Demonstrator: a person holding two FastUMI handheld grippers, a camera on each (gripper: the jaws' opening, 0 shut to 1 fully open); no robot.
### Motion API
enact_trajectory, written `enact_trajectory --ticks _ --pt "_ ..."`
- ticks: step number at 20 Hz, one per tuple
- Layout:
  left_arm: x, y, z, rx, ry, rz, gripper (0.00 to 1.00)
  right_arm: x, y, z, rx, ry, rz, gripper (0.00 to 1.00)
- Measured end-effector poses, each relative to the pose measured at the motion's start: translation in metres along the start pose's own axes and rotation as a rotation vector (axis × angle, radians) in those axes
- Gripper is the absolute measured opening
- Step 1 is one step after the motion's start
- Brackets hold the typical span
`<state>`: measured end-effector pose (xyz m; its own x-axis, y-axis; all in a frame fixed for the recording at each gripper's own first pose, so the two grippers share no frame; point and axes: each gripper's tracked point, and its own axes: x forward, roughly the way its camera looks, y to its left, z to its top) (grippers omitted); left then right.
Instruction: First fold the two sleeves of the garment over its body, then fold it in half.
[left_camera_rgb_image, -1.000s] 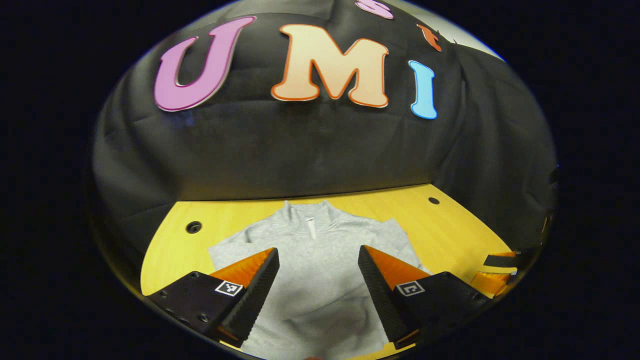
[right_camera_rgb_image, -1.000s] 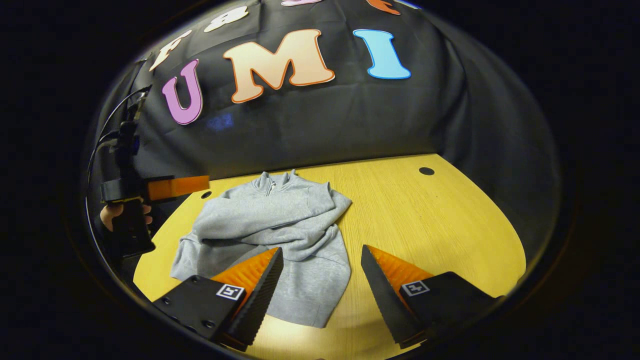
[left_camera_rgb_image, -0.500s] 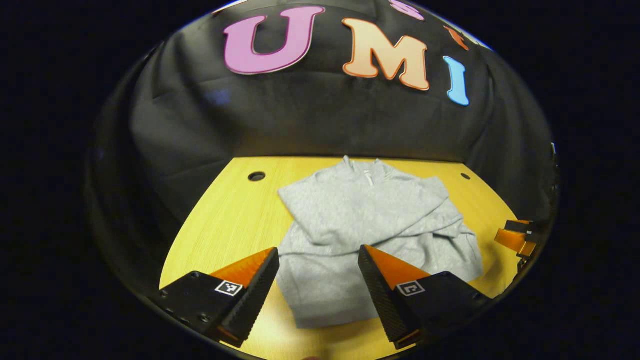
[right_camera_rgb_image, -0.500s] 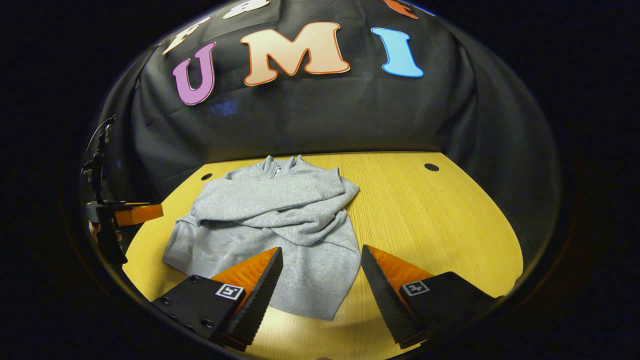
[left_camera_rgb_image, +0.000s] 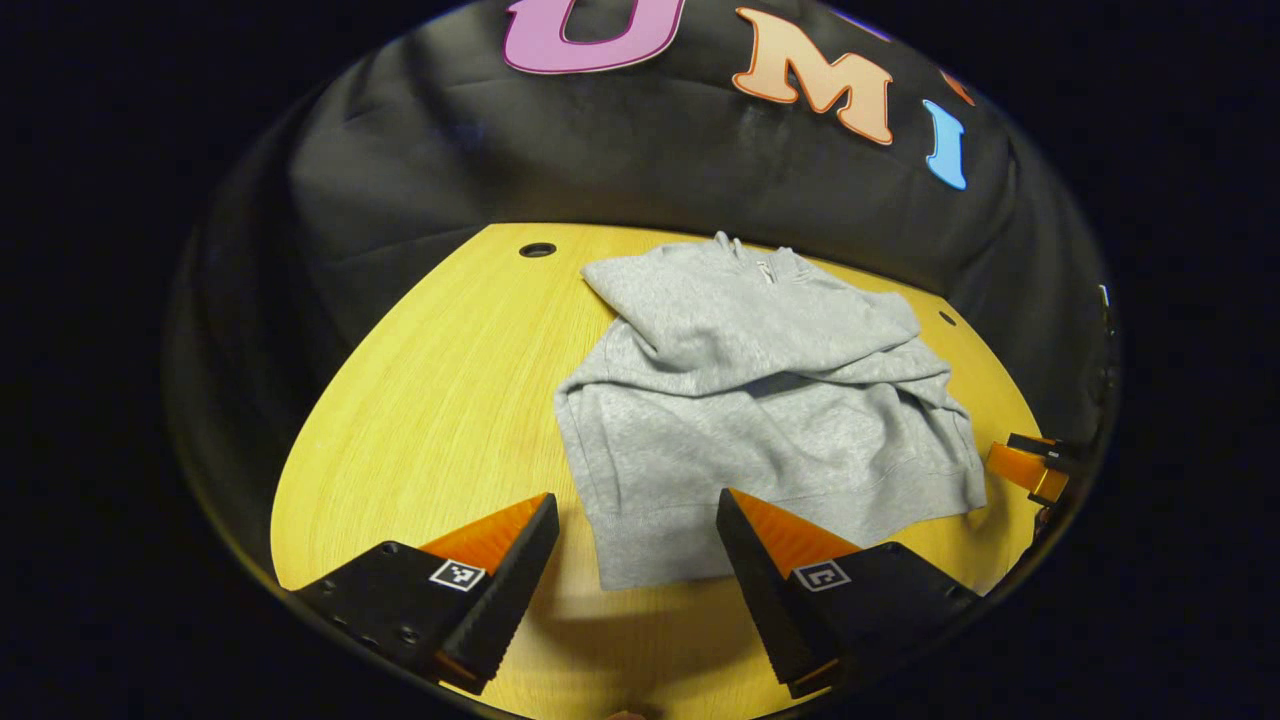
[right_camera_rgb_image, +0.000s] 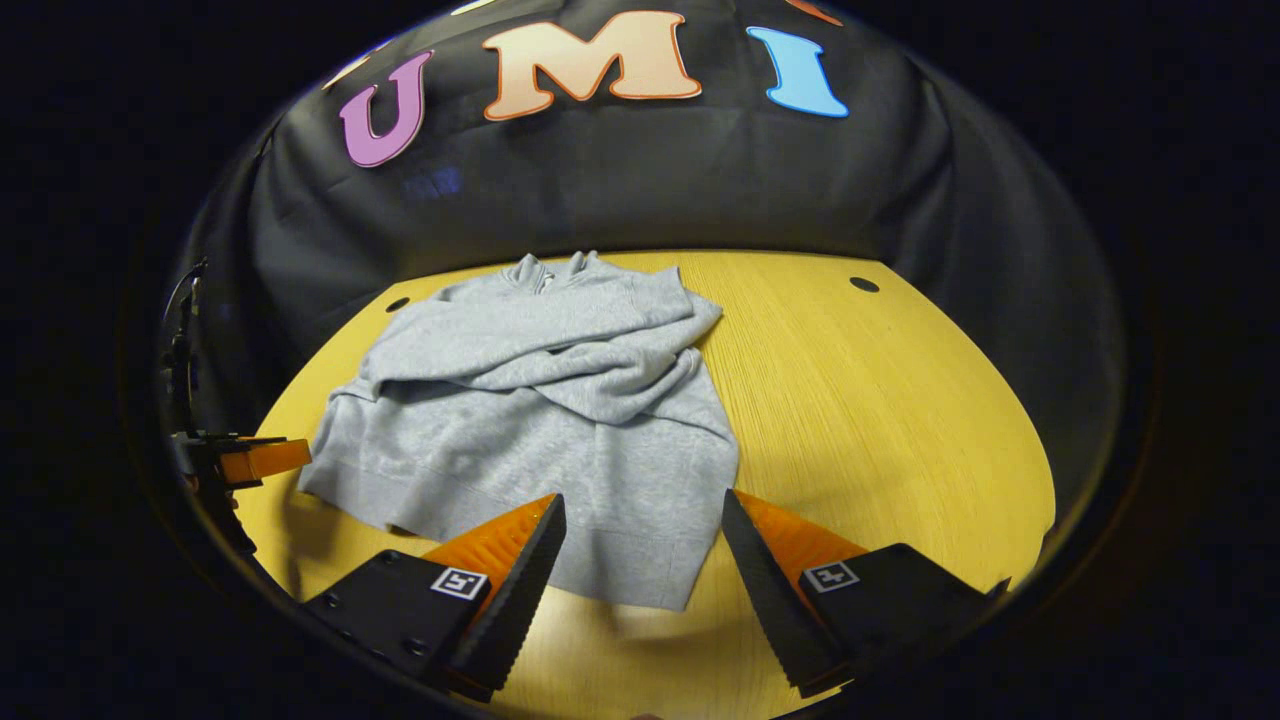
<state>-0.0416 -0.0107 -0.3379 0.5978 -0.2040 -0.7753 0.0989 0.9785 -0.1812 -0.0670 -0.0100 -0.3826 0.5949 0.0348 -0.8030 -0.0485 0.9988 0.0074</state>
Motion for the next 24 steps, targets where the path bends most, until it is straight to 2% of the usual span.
enact_trajectory --ticks 1,3,4,8,10,11,14,16,17,18,19,20,21,22,23,24 --pt "0.005 -0.002 -0.004 -0.005 0.011 -0.005 0.95 0.003 -0.001 -0.01 0.004 0.028 -0.01 0.95" --pt "0.013 -0.002 -0.01 -0.006 0.032 -0.003 0.96 0.008 -0.001 -0.021 0.012 0.062 -0.016 0.98" --pt "0.014 -0.002 -0.013 -0.01 0.041 -0.001 0.95 0.009 -0.001 -0.026 0.013 0.08 -0.016 0.95" --pt "0.016 -0.002 -0.017 0.023 0.048 0.015 0.96 0.011 0.001 -0.044 0.003 0.137 -0.027 0.95" --pt "0.017 -0.002 -0.02 0.067 0.056 0.031 0.96 0.011 0.001 -0.044 0.011 0.137 -0.029 0.99" --pt "0.017 -0.003 -0.019 0.076 0.051 0.035 0.96 0.01 0.001 -0.045 0.014 0.143 -0.032 0.96" --pt "0.016 -0.004 -0.017 0.056 0.031 0.048 0.94 0.011 0.003 -0.047 0.002 0.156 -0.025 0.99" --pt "0.018 -0.007 -0.018 0.049 0.029 0.044 0.9 0.011 0.006 -0.046 0.003 0.178 -0.014 0.91" --pt "0.019 -0.01 -0.019 0.059 0.037 0.032 0.86 0.011 0.007 -0.046 0.004 0.189 -0.012 0.87" --pt "0.018 -0.012 -0.019 0.069 0.038 0.019 0.8 0.014 0.01 -0.046 0.005 0.192 0.002 0.71" --pt "0.018 -0.014 -0.018 0.071 0.036 0.006 0.69 0.014 0.012 -0.046 0.018 0.193 0.014 0.55" --pt "0.018 -0.015 -0.017 0.065 0.033 -0.004 0.66 0.015 0.015 -0.046 0.029 0.192 0.032 0.4" --pt "0.02 -0.016 -0.017 0.058 0.027 -0.011 0.53 0.013 0.017 -0.046 0.045 0.195 0.035 0.33" --pt "0.019 -0.018 -0.016 0.05 0.02 -0.027 0.46 0.014 0.016 -0.045 0.048 0.194 0.046 0.19" --pt "0.02 -0.024 -0.013 0.019 -0.003 -0.062 0.38 0.01 0.017 -0.044 0.054 0.199 0.045 0.15" --pt "0.024 -0.025 -0.012 -0.028 -0.028 -0.07 0.07 0.014 0.017 -0.042 0.049 0.201 0.036 0.1"
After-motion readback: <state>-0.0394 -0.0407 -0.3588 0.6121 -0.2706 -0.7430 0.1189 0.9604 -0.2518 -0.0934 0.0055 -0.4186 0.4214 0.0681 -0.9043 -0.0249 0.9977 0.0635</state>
